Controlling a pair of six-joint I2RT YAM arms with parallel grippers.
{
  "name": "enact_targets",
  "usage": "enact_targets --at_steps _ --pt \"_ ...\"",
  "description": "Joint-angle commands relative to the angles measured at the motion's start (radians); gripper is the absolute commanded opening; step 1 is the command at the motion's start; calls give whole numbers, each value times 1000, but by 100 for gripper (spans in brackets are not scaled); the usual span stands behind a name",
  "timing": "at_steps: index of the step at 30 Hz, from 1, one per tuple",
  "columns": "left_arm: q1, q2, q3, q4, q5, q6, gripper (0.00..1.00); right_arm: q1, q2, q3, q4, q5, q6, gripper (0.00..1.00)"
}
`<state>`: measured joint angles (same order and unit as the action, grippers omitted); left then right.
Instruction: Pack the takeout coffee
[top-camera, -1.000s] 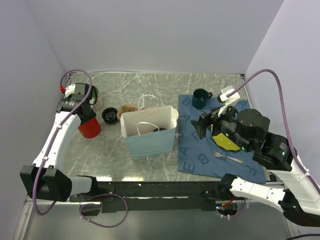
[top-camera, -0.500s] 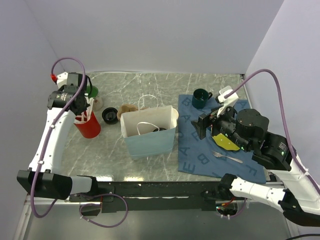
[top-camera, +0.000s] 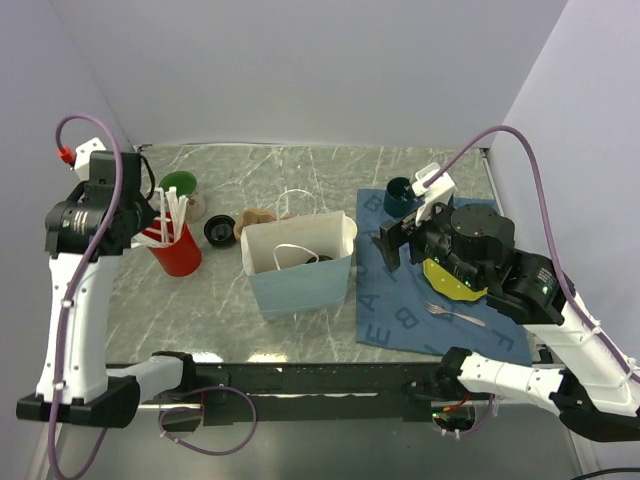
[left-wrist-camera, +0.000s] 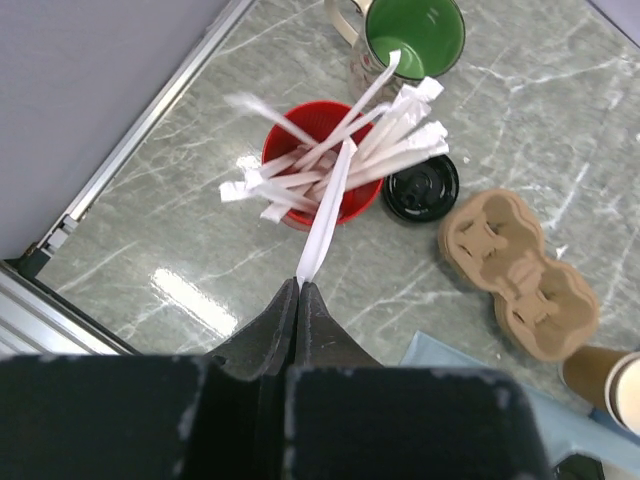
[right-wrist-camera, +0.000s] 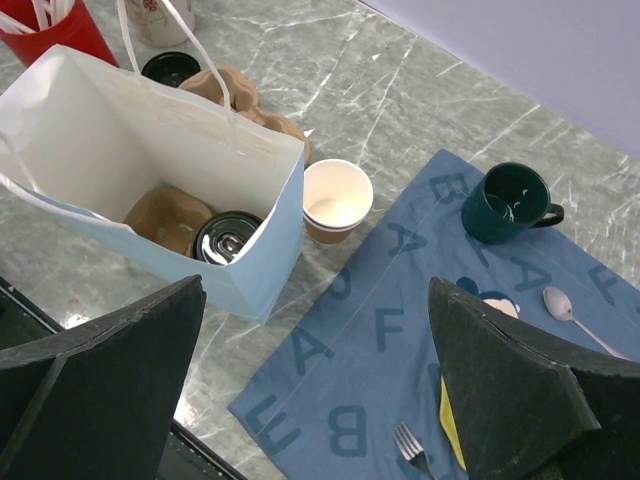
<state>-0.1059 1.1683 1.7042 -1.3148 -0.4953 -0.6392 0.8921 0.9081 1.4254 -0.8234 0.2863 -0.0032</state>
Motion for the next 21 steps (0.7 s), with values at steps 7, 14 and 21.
enact_targets --at_steps 7,14,21 --pt "3 -39 59 -57 75 29 1 -2 14 86 9 -9 -1 100" --pt "2 -12 277 -51 214 24 1 -2 15 90 -8 -12 -4 100" --pt "2 -82 243 187 687 39 1 -2 23 93 -19 25 -9 100"
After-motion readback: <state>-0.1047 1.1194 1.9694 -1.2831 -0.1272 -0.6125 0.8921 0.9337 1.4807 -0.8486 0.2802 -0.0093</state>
